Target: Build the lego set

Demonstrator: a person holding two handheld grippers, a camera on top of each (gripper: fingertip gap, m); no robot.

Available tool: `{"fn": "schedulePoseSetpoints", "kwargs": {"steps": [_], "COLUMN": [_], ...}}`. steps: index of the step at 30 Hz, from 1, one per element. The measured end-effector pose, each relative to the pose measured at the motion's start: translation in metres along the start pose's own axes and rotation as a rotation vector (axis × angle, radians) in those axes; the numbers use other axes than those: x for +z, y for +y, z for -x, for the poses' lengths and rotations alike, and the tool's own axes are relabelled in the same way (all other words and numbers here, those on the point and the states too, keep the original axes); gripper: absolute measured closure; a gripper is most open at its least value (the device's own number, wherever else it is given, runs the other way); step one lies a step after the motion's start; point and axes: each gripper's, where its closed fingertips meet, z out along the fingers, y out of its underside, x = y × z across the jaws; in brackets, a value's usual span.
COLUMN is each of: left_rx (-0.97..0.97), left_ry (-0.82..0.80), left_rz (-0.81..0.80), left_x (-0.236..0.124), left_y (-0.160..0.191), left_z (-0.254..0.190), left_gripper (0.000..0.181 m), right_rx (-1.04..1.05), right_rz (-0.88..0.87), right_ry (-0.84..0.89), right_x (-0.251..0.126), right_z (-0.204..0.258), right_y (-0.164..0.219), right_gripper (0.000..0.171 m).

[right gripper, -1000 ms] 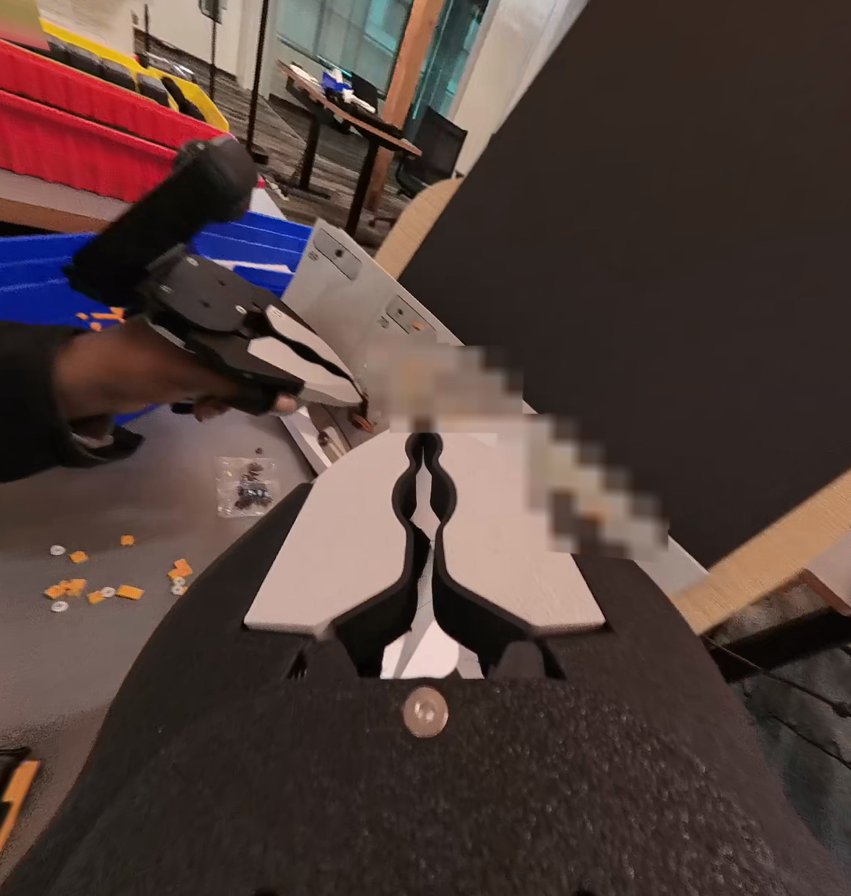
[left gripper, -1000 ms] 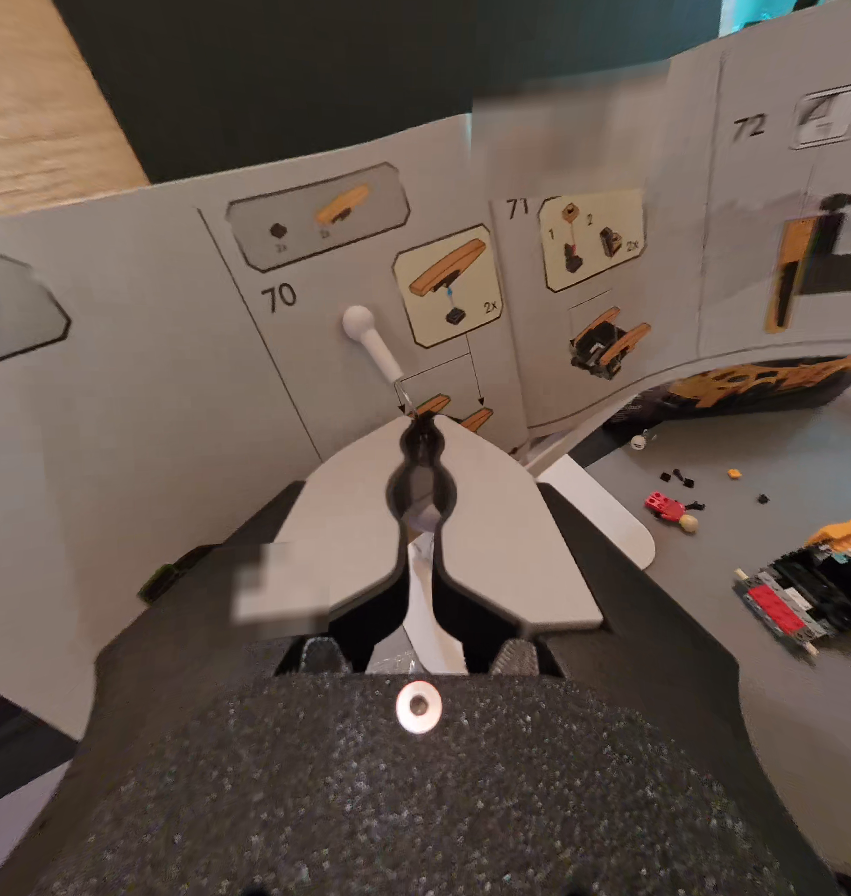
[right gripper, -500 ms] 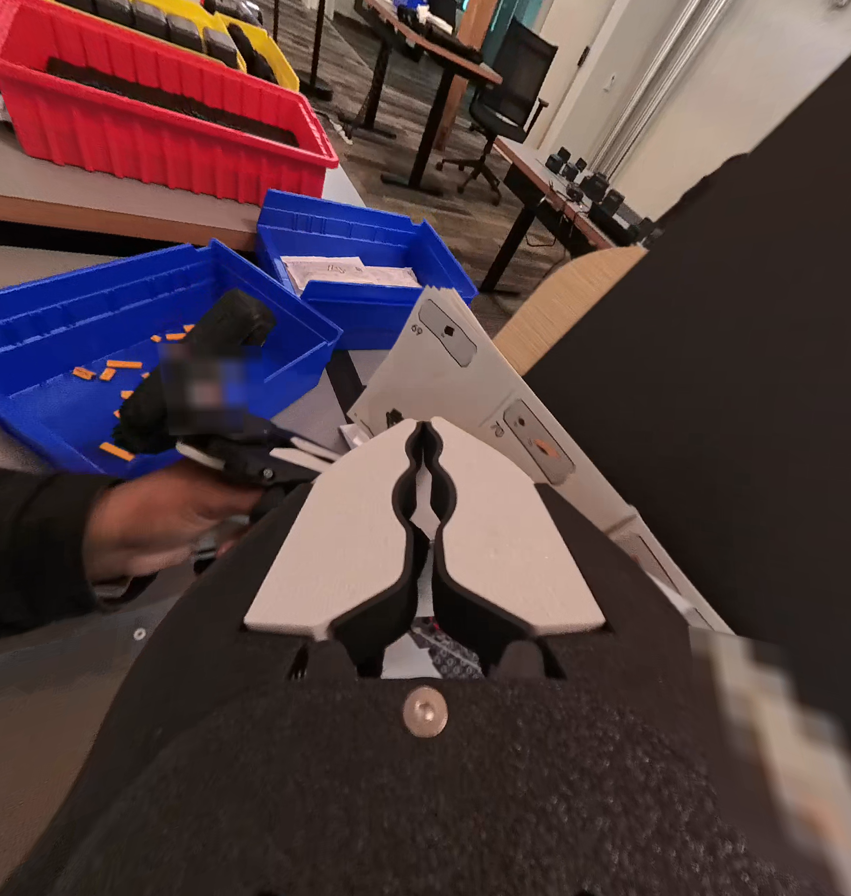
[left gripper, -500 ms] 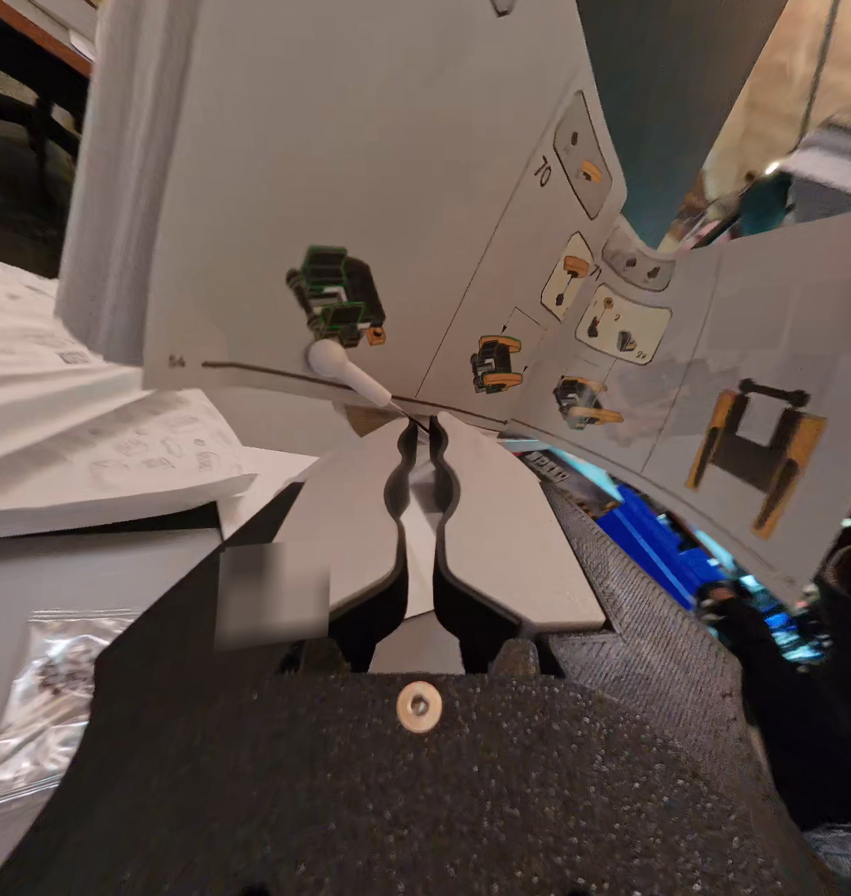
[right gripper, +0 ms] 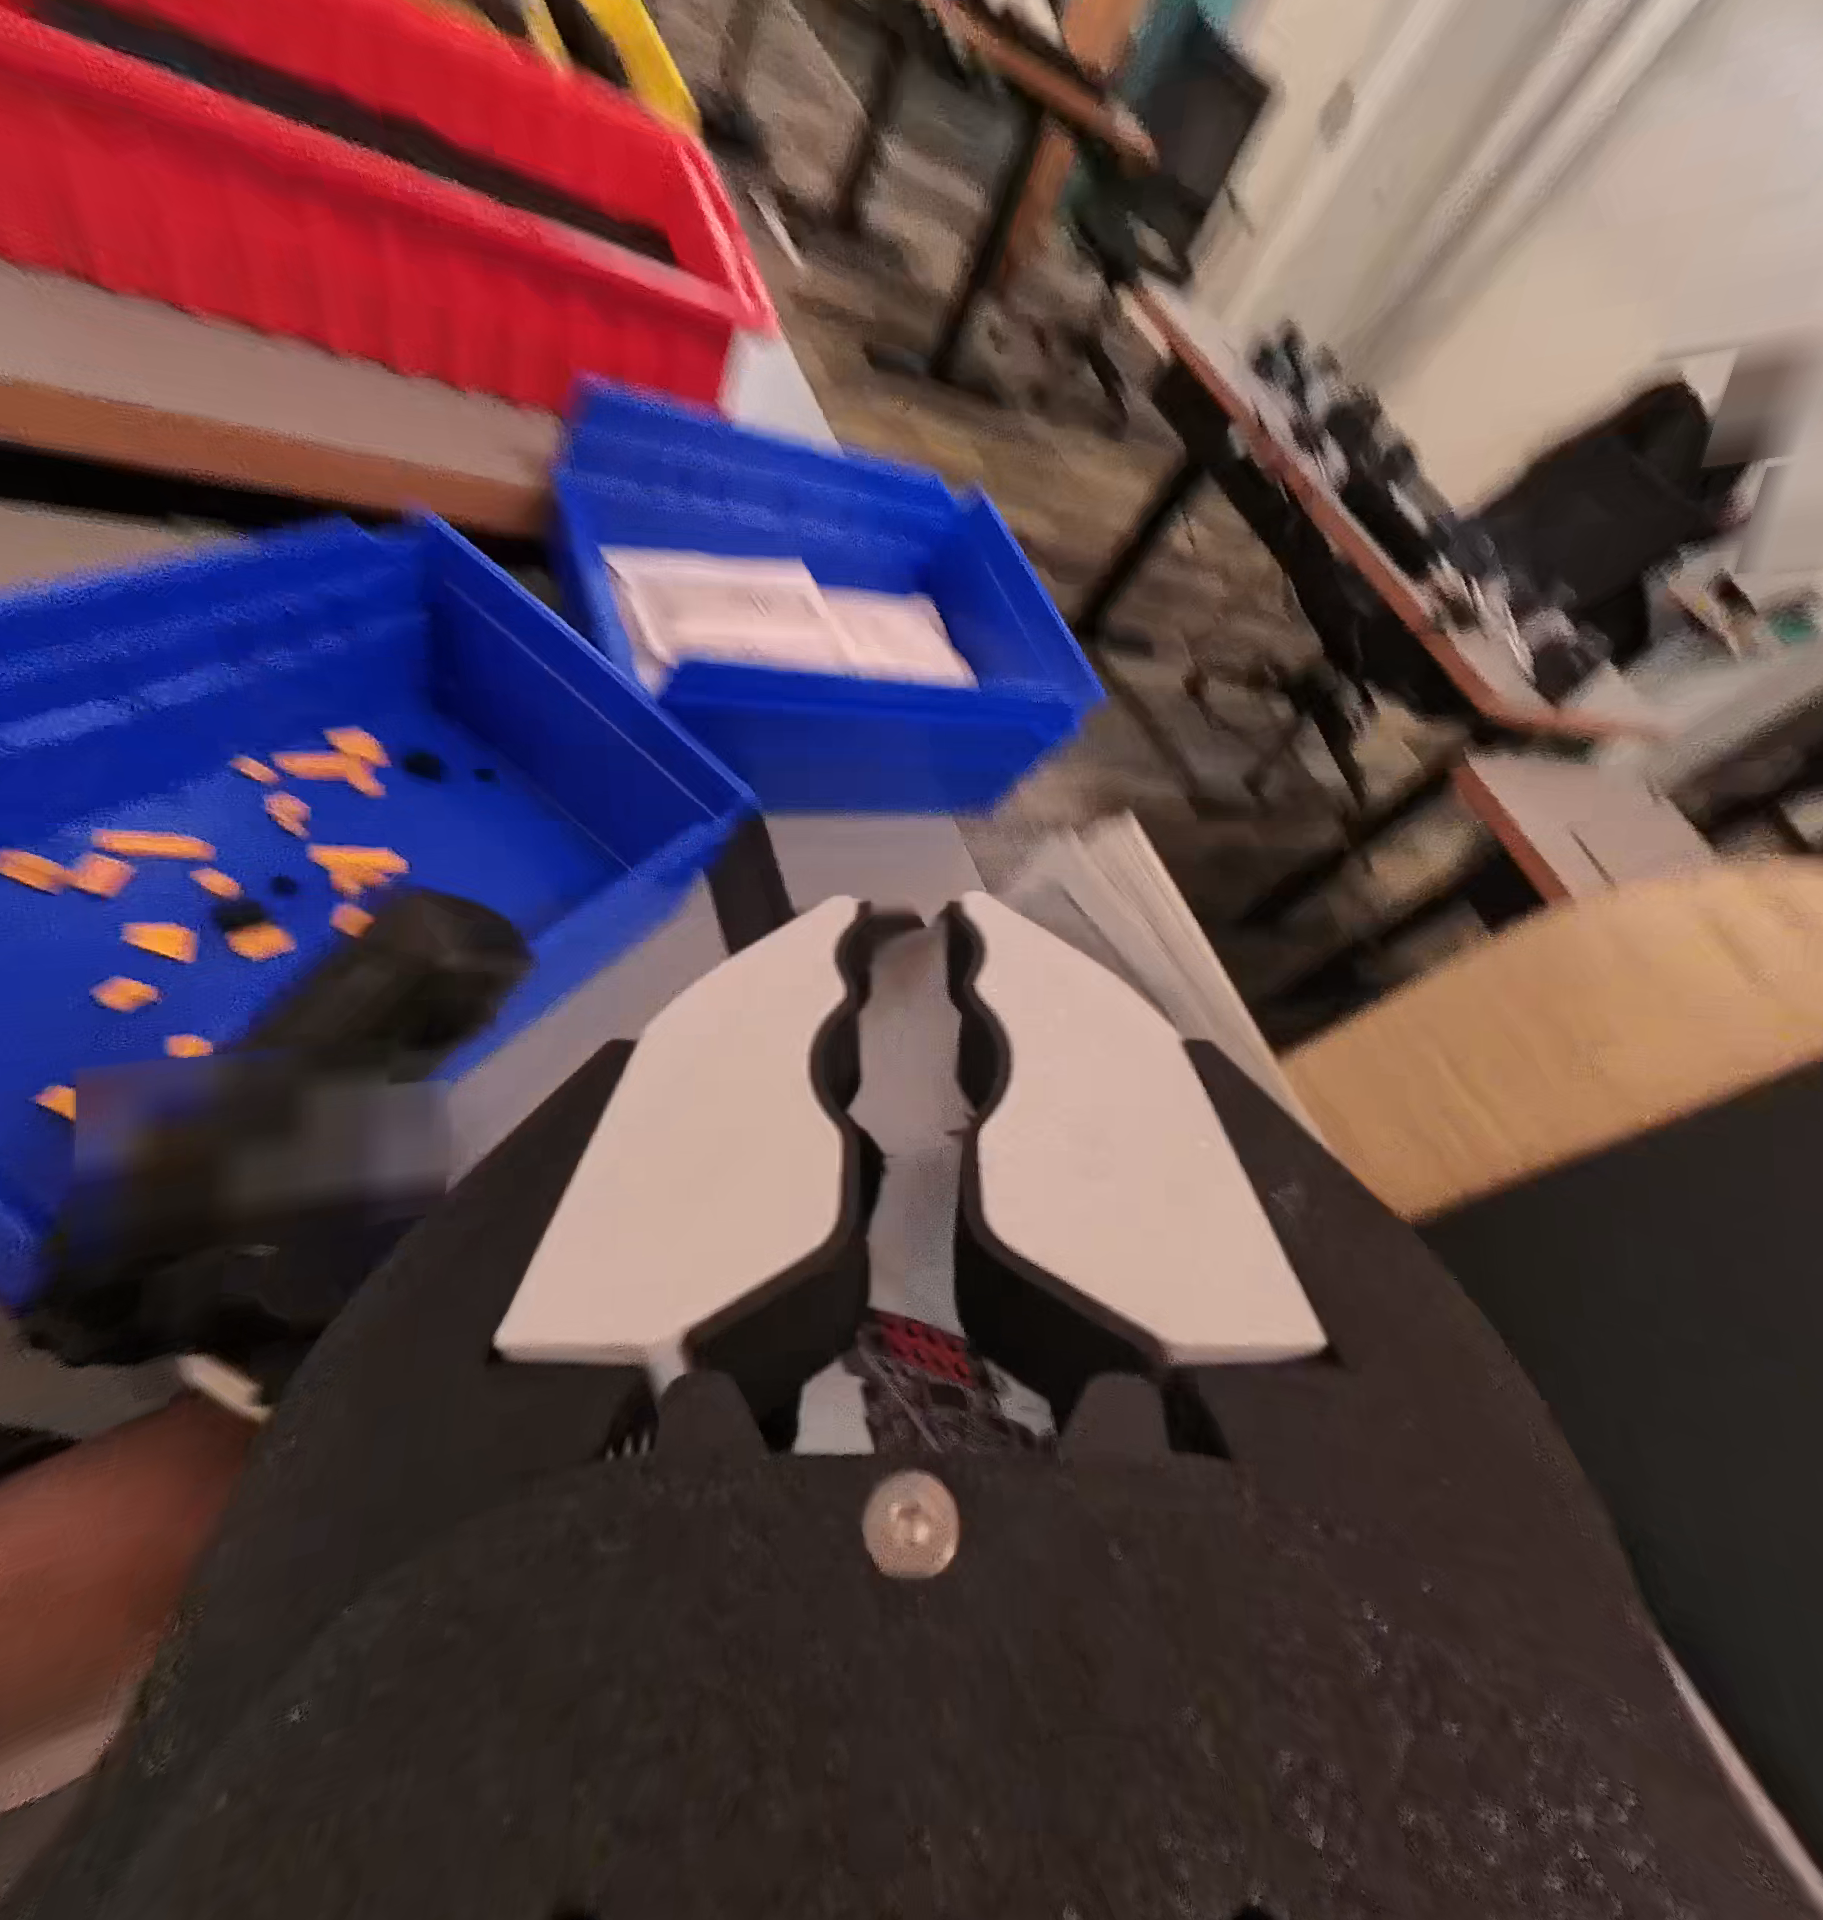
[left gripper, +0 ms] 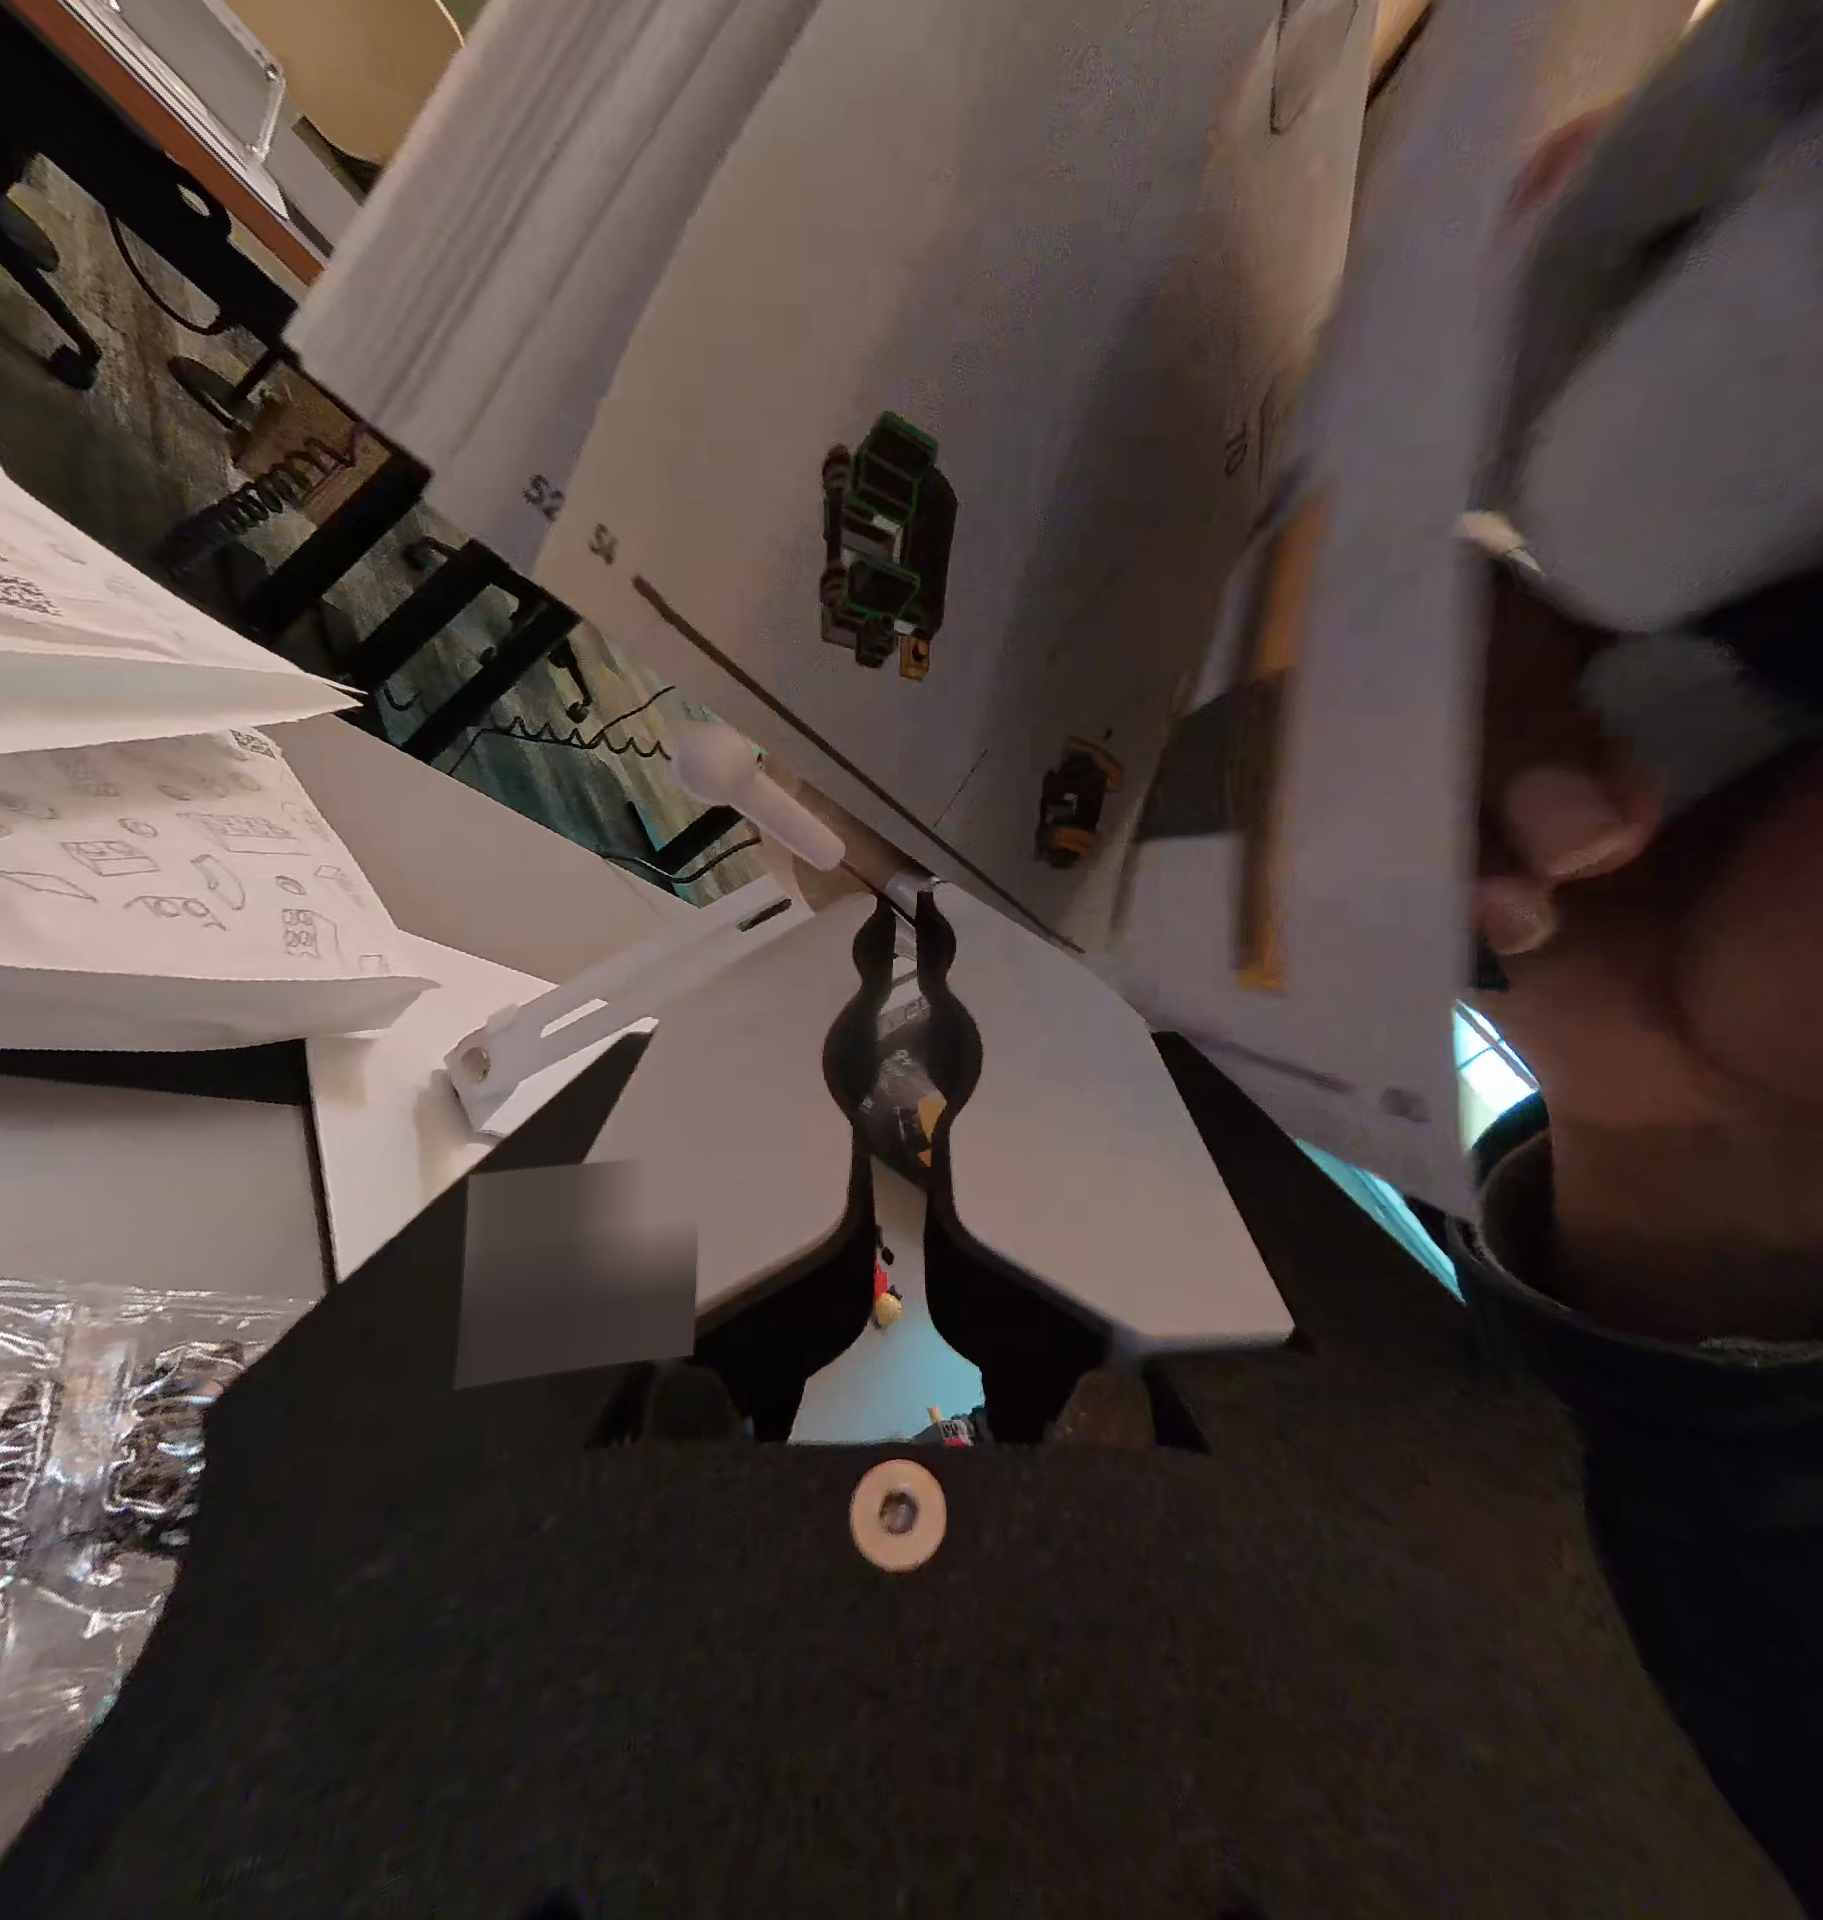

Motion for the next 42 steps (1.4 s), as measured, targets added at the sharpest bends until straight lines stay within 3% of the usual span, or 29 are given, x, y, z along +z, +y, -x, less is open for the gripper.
{"fn": "schedulePoseSetpoints", "kwargs": {"steps": [3, 6, 8, 12, 15, 17, 23, 32, 36, 42], "left_rx": [-0.010, -0.019, -0.021, -0.021, -0.026, -0.025, -0.040, -0.124, 0.024, 0.559], "left_ry": [0.010, 0.017, 0.018, 0.016, 0.017, 0.016, 0.041, 0.116, 0.040, -0.189], "left_rz": [0.000, 0.000, 0.001, -0.006, -0.013, -0.018, -0.018, -0.116, -0.157, -0.080], "left_x": [0.000, 0.000, 0.000, 0.001, 0.001, 0.001, 0.000, -0.002, -0.003, 0.007], "left_y": [0.000, 0.000, 0.000, -0.001, -0.001, -0.001, 0.000, 0.001, 0.000, -0.007], "left_z": [0.000, 0.000, -0.001, -0.001, 0.000, 0.000, -0.001, -0.006, -0.011, -0.028], "left_gripper": [0.178, 0.178, 0.178, 0.178, 0.178, 0.178, 0.179, 0.180, 0.180, 0.179], "right_rx": [0.056, 0.119, 0.030, -0.283, -0.398, -0.508, -0.764, -0.697, -0.676, -0.630], "right_rz": [-0.331, -0.557, -0.499, -0.135, 0.068, 0.134, 0.333, 0.373, 0.362, 0.341], "right_ry": [-0.172, -0.167, -0.015, 0.276, 0.313, 0.326, 0.321, 0.340, 0.361, 0.373], "right_x": [-0.048, -0.121, -0.152, -0.180, -0.173, -0.158, -0.104, -0.077, -0.076, -0.074], "right_z": [0.017, -0.012, -0.044, -0.097, -0.102, -0.092, -0.069, -0.070, -0.072, -0.073], "right_y": [-0.067, -0.104, -0.081, 0.032, 0.107, 0.127, 0.136, 0.121, 0.121, 0.122], "right_gripper": [0.147, 0.145, 0.144, 0.154, 0.163, 0.164, 0.139, 0.125, 0.125, 0.125]}}
